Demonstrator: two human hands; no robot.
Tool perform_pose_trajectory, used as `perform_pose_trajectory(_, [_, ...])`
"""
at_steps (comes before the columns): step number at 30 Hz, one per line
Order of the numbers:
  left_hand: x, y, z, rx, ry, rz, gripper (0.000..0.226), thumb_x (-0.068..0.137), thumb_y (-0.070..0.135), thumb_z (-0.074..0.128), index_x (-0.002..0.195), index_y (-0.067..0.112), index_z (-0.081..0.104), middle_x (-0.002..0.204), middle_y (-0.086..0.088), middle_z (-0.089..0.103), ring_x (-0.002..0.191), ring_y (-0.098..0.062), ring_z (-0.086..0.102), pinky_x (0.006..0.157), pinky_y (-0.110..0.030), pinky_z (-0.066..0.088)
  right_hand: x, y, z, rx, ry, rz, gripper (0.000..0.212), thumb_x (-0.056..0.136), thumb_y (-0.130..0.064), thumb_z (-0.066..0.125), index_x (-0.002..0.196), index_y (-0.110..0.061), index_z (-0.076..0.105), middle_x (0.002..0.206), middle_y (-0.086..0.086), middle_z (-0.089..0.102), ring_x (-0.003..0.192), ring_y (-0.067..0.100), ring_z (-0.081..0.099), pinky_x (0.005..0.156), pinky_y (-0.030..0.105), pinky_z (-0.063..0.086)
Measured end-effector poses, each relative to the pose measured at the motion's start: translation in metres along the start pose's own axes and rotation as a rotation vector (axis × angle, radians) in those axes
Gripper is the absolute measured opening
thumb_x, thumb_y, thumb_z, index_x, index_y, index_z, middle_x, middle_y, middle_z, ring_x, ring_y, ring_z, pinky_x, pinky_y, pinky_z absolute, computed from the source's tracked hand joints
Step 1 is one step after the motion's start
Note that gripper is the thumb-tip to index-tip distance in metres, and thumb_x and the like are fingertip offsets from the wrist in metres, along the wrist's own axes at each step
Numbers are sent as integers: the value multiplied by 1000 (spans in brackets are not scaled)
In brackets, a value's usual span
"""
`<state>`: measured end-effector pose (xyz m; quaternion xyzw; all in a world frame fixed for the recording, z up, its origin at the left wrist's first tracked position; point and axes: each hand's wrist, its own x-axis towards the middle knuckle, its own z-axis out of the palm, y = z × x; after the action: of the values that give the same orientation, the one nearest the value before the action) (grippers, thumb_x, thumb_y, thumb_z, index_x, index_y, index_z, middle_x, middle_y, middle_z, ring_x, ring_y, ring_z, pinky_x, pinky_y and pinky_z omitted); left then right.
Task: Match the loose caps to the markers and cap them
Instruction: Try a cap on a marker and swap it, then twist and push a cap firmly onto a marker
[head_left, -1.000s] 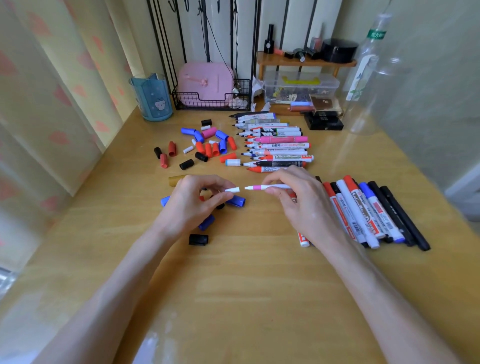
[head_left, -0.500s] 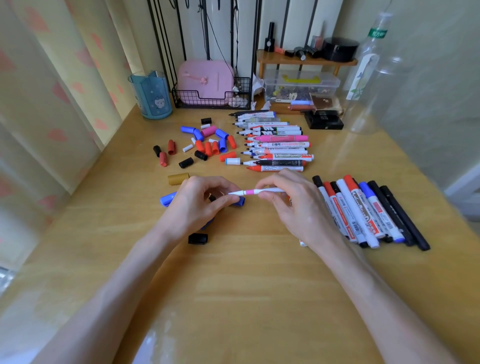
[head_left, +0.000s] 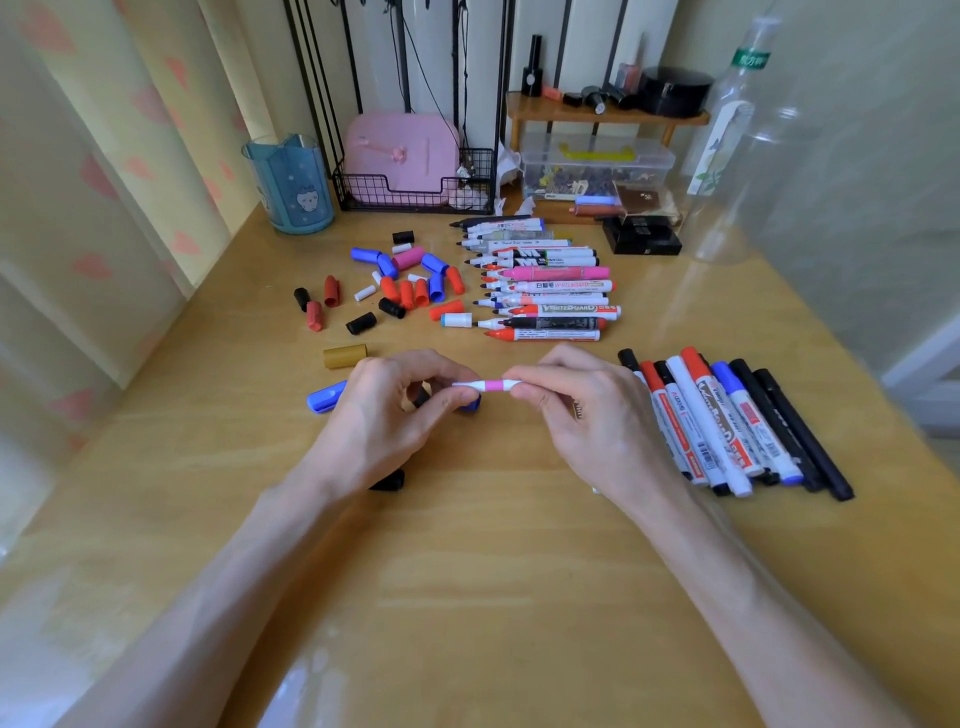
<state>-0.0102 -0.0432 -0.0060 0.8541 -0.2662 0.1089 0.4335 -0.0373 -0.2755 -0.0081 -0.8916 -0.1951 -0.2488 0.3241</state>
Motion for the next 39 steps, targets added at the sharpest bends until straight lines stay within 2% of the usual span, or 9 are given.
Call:
perform_pose_trajectory(3, [0,2,0,-10,13,10,5,93,21,78,97,21,81,80,22,69,72,-8,60,66,-10,39,-1,-2,1,-9,15,7,15,98,-27,68,105,-25,80,88,-11,65,69,17,59,57,40,49])
perform_pose_trajectory(10, [-1,2,2,-11,12,10,5,92,20,79,96,21,81,79,12,70,70,-12,58,65,-14,41,-4,-1,5,-12,24,26,13,97,-22,70,104,-27,80,86,-12,65,66,14,56,54,41,47])
perform_pose_trajectory(16, [4,1,1,-13,-2,42,10,98,23,72,104,23,80,84,14,72,77,-18,65,68,-35,51,-2,1,6,55,87,23,18,99,-27,67,109,-24,81,88,-10,67,67,20,59,54,42,46])
perform_pose_trajectory(18, [2,0,3,-12,-11,50,12,100,20,70,107,21,79,83,14,72,79,-16,67,70,-37,53,-3,-1,8,40,110,0,22,100,-31,64,108,-22,82,88,-9,68,68,19,60,54,41,47])
perform_pose_trajectory(22, [0,-1,4,-2,-7,57,13,102,18,68,106,21,79,78,18,67,76,-15,64,69,-36,51,-4,-7,10,-73,152,-54,20,101,-29,64,104,-21,82,86,-7,68,68,17,58,55,38,45])
perform_pose_trajectory(26, [0,-4,4,-8,16,38,16,102,25,66,108,21,80,76,17,67,74,-14,63,68,-35,52,-1,-11,9,-165,205,-120,14,100,-24,68,100,-21,82,85,-6,68,70,19,57,57,37,43])
perform_pose_trajectory(30, [1,-6,1,1,-26,-24,12,102,22,66,106,25,78,77,17,68,75,-11,63,67,-27,45,-2,-13,9,-189,92,-106,14,102,-26,67,106,-22,79,88,-8,66,71,20,55,64,39,41])
perform_pose_trajectory(34, [3,-10,-6,-29,-24,-44,13,104,24,64,108,27,75,87,10,72,80,-21,64,71,-39,51,7,-15,4,-209,22,-147,16,102,-33,68,109,-23,78,88,-7,66,82,17,60,76,43,44])
perform_pose_trajectory(39, [1,-5,-5,-36,17,3,22,100,21,69,121,24,74,103,13,71,94,-18,66,72,-30,50,5,-18,-3,-176,-2,-74,8,93,-26,76,99,-21,78,87,-9,62,81,14,58,76,36,47])
